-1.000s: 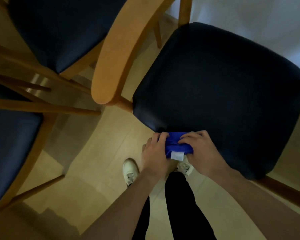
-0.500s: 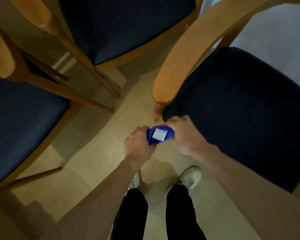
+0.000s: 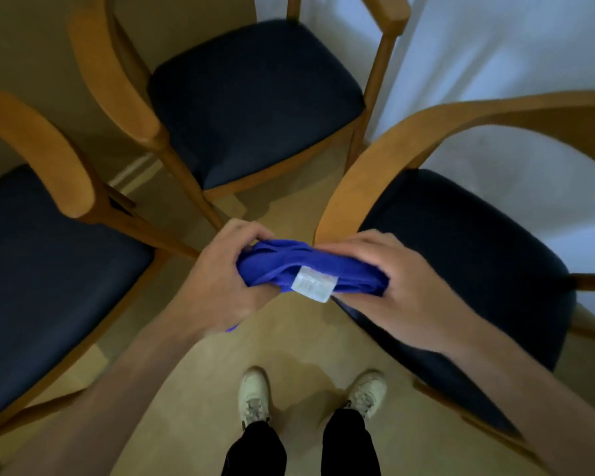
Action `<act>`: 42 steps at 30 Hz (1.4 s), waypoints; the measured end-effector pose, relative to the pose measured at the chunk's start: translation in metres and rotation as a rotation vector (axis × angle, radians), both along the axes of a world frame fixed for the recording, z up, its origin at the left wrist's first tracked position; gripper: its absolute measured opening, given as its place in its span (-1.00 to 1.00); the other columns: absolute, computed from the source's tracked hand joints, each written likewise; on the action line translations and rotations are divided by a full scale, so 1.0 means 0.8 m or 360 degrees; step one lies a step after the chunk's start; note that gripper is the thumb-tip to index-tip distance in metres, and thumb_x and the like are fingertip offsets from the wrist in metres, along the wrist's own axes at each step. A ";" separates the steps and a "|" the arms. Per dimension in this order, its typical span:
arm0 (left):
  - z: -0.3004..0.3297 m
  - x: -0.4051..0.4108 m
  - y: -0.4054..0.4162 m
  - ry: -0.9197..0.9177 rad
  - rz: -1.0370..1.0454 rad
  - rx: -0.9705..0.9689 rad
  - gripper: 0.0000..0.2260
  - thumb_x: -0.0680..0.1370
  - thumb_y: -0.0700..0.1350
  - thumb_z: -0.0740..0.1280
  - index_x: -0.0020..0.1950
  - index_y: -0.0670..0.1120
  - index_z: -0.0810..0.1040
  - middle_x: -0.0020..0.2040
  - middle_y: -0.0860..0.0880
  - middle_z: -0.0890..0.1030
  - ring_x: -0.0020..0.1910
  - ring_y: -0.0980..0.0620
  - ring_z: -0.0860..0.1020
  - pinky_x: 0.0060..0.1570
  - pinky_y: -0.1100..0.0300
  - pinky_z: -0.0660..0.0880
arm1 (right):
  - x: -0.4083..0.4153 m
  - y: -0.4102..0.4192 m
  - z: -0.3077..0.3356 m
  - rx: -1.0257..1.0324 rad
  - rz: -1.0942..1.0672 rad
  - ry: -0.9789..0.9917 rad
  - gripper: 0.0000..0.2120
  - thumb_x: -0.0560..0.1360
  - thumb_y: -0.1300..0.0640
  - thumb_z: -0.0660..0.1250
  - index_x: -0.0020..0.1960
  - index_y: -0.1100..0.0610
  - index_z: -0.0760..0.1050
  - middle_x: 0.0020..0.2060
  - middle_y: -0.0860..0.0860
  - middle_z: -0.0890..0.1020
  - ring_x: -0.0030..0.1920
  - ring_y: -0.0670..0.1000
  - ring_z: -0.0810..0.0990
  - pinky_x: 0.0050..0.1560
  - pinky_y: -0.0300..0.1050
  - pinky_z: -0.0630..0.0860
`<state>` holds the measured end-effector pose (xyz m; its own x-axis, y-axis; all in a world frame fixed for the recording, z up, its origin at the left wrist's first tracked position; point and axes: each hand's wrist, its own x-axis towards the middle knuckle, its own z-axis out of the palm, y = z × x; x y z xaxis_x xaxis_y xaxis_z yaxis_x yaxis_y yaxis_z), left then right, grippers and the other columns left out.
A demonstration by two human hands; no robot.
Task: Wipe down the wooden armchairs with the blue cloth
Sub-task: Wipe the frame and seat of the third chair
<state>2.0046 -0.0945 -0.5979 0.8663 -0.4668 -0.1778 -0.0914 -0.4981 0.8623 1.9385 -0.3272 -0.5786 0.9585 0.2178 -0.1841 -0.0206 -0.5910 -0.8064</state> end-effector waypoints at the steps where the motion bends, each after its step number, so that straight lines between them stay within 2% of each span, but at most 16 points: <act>1: 0.021 0.010 -0.003 0.0061 -0.0107 -0.0060 -0.63 0.28 0.01 0.45 0.07 0.07 0.53 0.02 0.06 0.49 -0.08 0.11 0.53 -0.10 0.22 0.46 | 0.009 -0.006 0.022 0.0044 -0.0023 0.0033 -0.56 0.43 -0.17 0.38 0.31 -0.27 0.45 0.12 -0.26 0.52 0.17 -0.15 0.51 0.12 -0.22 0.46; 3: 0.053 0.028 -0.011 0.0221 -0.0346 -0.0126 -0.60 0.35 0.09 0.42 0.17 0.10 0.52 0.09 0.05 0.51 0.00 0.10 0.55 -0.05 0.23 0.47 | 0.027 -0.019 0.056 0.0112 -0.0089 0.0117 -0.58 0.39 -0.27 0.36 0.24 -0.28 0.49 0.08 -0.24 0.55 0.11 -0.18 0.57 0.04 -0.21 0.51; 5: 0.074 0.047 -0.022 0.0303 -0.0498 -0.0140 -0.64 0.42 0.09 0.39 0.17 0.02 0.54 0.04 0.02 0.58 -0.01 0.04 0.58 -0.04 0.21 0.50 | 0.042 -0.031 0.076 0.0174 -0.0131 0.0114 -0.70 0.46 -0.19 0.37 0.17 -0.19 0.57 0.02 -0.19 0.62 0.06 -0.16 0.61 0.00 -0.16 0.56; 8: 0.092 0.070 -0.037 0.0062 -0.0484 0.0031 -0.80 0.47 0.00 0.29 -0.05 -0.09 0.59 -0.20 -0.03 0.61 -0.21 0.01 0.58 -0.22 0.10 0.50 | 0.058 -0.041 0.091 0.0142 -0.0187 0.0053 -0.78 0.56 -0.10 0.28 0.09 -0.04 0.62 -0.14 -0.08 0.67 -0.06 -0.13 0.63 -0.10 -0.23 0.55; 10: 0.096 0.078 -0.050 -0.0087 -0.0413 0.0182 -0.75 0.47 0.01 0.24 -0.15 -0.17 0.56 -0.28 -0.13 0.57 -0.27 -0.08 0.55 -0.22 -0.04 0.45 | 0.064 -0.040 0.092 0.0115 -0.0254 0.0039 -0.74 0.58 -0.10 0.24 0.06 0.01 0.61 -0.20 -0.07 0.66 -0.13 -0.14 0.62 -0.21 -0.32 0.50; 12: 0.100 0.085 -0.062 -0.0080 -0.0348 0.0164 -0.77 0.51 0.00 0.25 -0.19 -0.15 0.54 -0.30 -0.12 0.55 -0.29 -0.07 0.53 -0.25 0.00 0.43 | 0.074 -0.040 0.092 0.0095 -0.0403 -0.0033 -0.70 0.61 -0.11 0.20 0.04 0.07 0.61 -0.23 0.00 0.64 -0.19 -0.10 0.61 -0.23 -0.27 0.49; 15: 0.107 0.100 -0.080 0.0122 -0.0282 0.0078 -0.88 0.56 -0.03 0.29 -0.13 0.01 0.59 -0.21 0.03 0.62 -0.19 0.06 0.60 -0.14 0.10 0.49 | 0.095 -0.047 0.095 0.0028 -0.0634 -0.0030 -0.69 0.61 -0.13 0.19 -0.08 0.02 0.61 -0.27 -0.06 0.64 -0.25 -0.18 0.60 -0.30 -0.38 0.41; 17: 0.109 0.110 -0.087 0.0494 -0.0291 -0.0009 -0.88 0.56 -0.02 0.30 -0.03 0.08 0.64 -0.09 0.08 0.67 -0.10 0.08 0.65 -0.15 0.15 0.58 | 0.108 -0.058 0.094 0.0050 -0.0726 0.0134 -0.70 0.55 -0.22 0.25 -0.11 -0.05 0.63 -0.28 -0.16 0.66 -0.24 -0.21 0.63 -0.27 -0.33 0.43; 20: 0.098 0.115 -0.098 0.1050 -0.0212 -0.0246 -0.85 0.57 -0.05 0.30 0.00 0.09 0.68 -0.01 0.00 0.70 -0.06 -0.02 0.68 -0.22 0.18 0.60 | 0.124 -0.076 0.084 0.0146 -0.0905 0.0278 -0.66 0.37 -0.34 0.41 -0.07 -0.10 0.63 -0.22 -0.17 0.69 -0.21 -0.16 0.67 -0.23 -0.23 0.52; 22: 0.075 0.110 -0.110 0.1153 0.0055 -0.0321 -0.84 0.59 -0.08 0.28 0.03 0.02 0.66 0.02 -0.05 0.69 -0.06 -0.05 0.68 -0.18 0.11 0.63 | 0.137 -0.084 0.074 0.0275 -0.1021 0.0245 -0.63 0.33 -0.25 0.50 0.03 -0.09 0.61 -0.03 -0.12 0.67 -0.04 -0.10 0.65 -0.14 -0.15 0.56; 25: 0.020 0.102 -0.120 0.0620 0.0297 0.0274 -0.83 0.59 -0.10 0.27 0.16 -0.09 0.51 0.10 -0.10 0.61 0.02 -0.07 0.60 -0.02 0.06 0.55 | 0.151 -0.088 0.051 0.0331 -0.1075 0.0225 -0.58 0.42 -0.04 0.50 0.24 -0.07 0.50 0.22 -0.11 0.52 0.11 -0.11 0.52 0.06 -0.10 0.52; 28: -0.027 0.088 -0.119 0.0436 0.0291 0.0669 -0.54 0.56 -0.05 0.32 0.41 -0.12 0.29 0.30 -0.09 0.46 0.20 -0.10 0.48 0.02 0.10 0.44 | 0.137 -0.085 0.017 0.0035 -0.0918 0.0306 -0.58 0.51 0.03 0.41 0.33 -0.06 0.42 0.25 -0.09 0.49 0.15 -0.10 0.46 0.14 -0.12 0.42; 32: -0.052 0.072 -0.132 -0.0141 0.0134 0.0988 -0.19 0.34 0.42 0.22 0.47 0.00 0.27 0.49 -0.06 0.24 0.45 -0.13 0.21 0.33 -0.08 0.26 | 0.095 -0.088 -0.021 -0.0490 -0.0481 0.0264 -0.52 0.57 0.13 0.33 0.45 0.01 0.32 0.43 -0.03 0.38 0.41 -0.02 0.35 0.35 -0.14 0.32; 35: -0.057 0.073 -0.156 0.0142 -0.0042 0.0915 -0.05 0.23 0.46 0.32 0.47 -0.03 0.20 0.42 -0.04 0.33 0.33 -0.08 0.38 0.22 -0.02 0.44 | 0.078 -0.092 -0.035 -0.0757 -0.0160 0.0193 -0.39 0.56 0.20 0.33 0.54 0.01 0.18 0.56 0.00 0.14 0.55 0.01 0.11 0.52 -0.01 0.17; 38: -0.068 0.074 -0.177 0.0152 -0.0079 0.0973 0.00 0.23 0.38 0.46 0.47 -0.06 0.12 0.39 -0.07 0.34 0.25 -0.07 0.45 0.09 0.05 0.50 | 0.082 -0.095 -0.045 -0.1009 0.0095 0.0064 -0.24 0.53 0.21 0.35 0.58 -0.03 0.02 0.59 -0.02 -0.08 0.58 0.06 -0.11 0.52 0.09 0.15; 42: -0.078 0.072 -0.192 0.0197 0.0040 0.0983 0.07 0.15 0.33 0.54 0.46 -0.07 0.09 0.34 -0.08 0.39 0.21 -0.10 0.48 0.05 0.00 0.54 | 0.121 -0.101 -0.053 -0.1271 0.0317 -0.0103 -0.06 0.48 0.19 0.41 0.59 -0.08 -0.16 0.59 -0.01 -0.17 0.57 0.14 -0.20 0.51 0.08 0.09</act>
<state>2.0619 -0.2482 -0.6601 0.8313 -0.2258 -0.5079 0.0086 -0.9084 0.4180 2.0353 -0.4081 -0.6213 0.9298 0.2117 -0.3011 0.1772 -0.9745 -0.1378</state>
